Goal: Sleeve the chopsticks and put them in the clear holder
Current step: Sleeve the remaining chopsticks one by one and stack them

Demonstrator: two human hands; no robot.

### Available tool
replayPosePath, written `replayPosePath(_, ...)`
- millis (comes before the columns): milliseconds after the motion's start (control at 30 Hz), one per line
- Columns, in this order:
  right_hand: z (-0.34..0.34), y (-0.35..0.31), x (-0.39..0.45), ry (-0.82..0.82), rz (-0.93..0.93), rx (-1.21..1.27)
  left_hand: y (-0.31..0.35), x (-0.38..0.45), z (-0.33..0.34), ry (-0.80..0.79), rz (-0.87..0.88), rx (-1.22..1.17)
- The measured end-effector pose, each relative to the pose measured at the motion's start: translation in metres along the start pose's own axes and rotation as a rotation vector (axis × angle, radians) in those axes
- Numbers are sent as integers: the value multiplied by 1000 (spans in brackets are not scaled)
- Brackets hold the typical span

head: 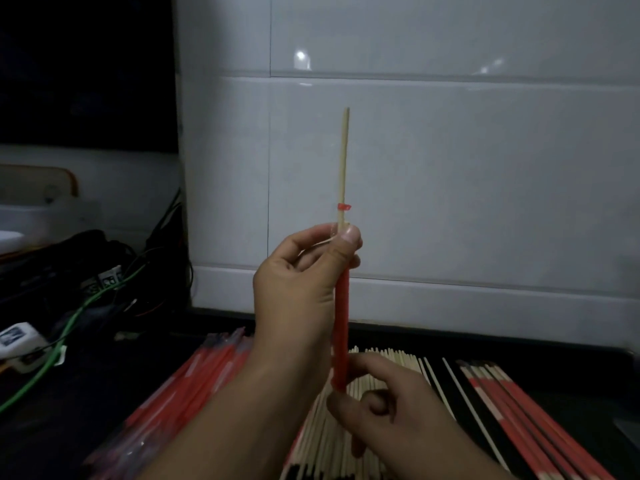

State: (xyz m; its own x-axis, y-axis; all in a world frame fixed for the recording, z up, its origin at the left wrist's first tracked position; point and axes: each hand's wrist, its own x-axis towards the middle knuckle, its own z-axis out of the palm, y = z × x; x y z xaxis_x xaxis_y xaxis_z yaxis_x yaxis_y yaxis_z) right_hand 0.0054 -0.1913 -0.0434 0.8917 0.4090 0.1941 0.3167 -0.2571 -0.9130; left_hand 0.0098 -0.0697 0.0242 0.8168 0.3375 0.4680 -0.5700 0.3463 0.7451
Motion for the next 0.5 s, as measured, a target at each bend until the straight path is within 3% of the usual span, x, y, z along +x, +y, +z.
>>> replayPosePath(200,-1,-4,0,-10,-39,117,-4,-10,9,-26,38,-7)
replayPosePath(333,-16,-11,0,131,-83,178,-7,-8,6,-238,-39,194)
replayPosePath(500,-35,-9,2,118,-55,94,-20,-7,1,-426,-134,330)
